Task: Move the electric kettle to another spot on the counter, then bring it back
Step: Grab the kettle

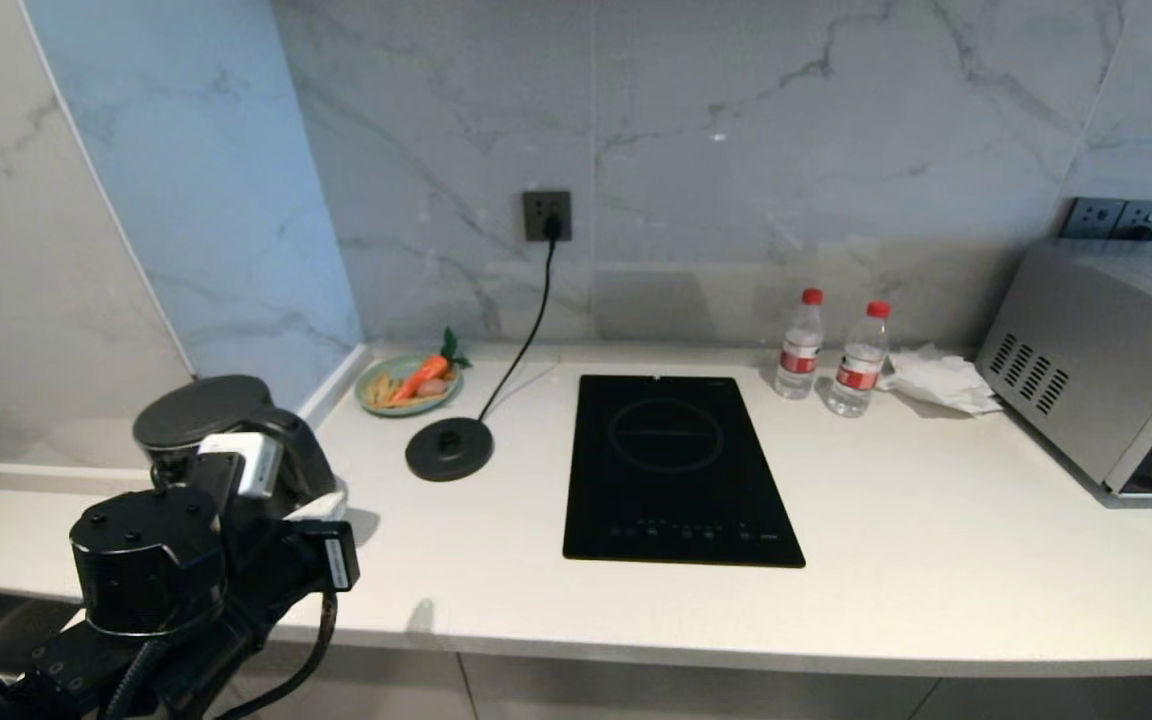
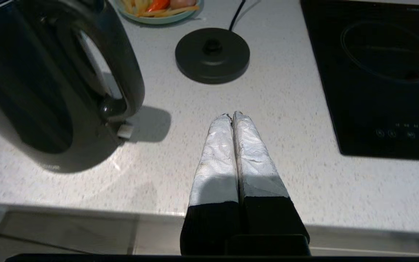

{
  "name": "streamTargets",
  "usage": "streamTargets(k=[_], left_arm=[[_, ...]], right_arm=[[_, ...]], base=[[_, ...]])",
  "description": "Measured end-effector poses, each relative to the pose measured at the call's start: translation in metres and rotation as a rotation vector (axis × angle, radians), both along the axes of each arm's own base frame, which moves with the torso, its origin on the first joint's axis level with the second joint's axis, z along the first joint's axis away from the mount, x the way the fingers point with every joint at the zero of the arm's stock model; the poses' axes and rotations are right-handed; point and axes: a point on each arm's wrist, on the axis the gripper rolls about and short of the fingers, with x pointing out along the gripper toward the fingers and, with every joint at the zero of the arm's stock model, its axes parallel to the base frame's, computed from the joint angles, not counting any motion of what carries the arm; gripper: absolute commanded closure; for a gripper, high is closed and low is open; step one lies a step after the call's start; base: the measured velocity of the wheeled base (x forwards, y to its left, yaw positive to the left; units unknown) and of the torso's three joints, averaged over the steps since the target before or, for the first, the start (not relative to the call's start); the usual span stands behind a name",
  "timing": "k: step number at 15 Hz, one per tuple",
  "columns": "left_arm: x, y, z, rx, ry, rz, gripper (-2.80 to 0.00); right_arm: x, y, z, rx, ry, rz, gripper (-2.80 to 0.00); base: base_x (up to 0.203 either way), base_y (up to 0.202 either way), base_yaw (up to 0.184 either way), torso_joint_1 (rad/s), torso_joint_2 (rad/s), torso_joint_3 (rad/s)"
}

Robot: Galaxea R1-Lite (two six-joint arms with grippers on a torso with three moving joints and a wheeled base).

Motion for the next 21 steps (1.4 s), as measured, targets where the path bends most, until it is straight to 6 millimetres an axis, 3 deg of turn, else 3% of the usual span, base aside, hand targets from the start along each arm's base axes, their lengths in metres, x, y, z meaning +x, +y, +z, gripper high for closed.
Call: streamTargets(k=[3, 10, 17, 20, 21], left_arm=[[0.000, 0.000, 0.000, -0.001, 0.001, 0.002, 0.00], [-0.014, 0.003, -0.009, -0.013, 0.048, -0.003, 0.00], [0.042, 0.012, -0.026, -0.014, 0.063, 0.106, 0.00], [0.042, 0.013, -0.032, -0.006, 0.026, 0.090, 0.00], [0.040, 0.014, -0.034, -0.004, 0.010, 0.088, -2.80]], right_arm=[[0.000, 0.000, 0.000, 0.000, -0.001, 0.000, 0.00], [0.000, 0.000, 0.000, 0.000, -0.001, 0.000, 0.00], [0.000, 0.000, 0.000, 0.000, 0.000, 0.000, 0.00], [0.000, 0.000, 0.000, 0.000, 0.000, 0.000, 0.00], [0.000, 0.000, 0.000, 0.000, 0.000, 0.000, 0.00]], base=[[0.167, 0.000, 0.006, 0.005, 0.00, 0.002], [0.000, 0.000, 0.000, 0.000, 0.00, 0.000], [0.000, 0.000, 0.000, 0.000, 0.00, 0.000], [0.000, 0.000, 0.000, 0.000, 0.00, 0.000], [0.000, 0.000, 0.000, 0.000, 0.00, 0.000]])
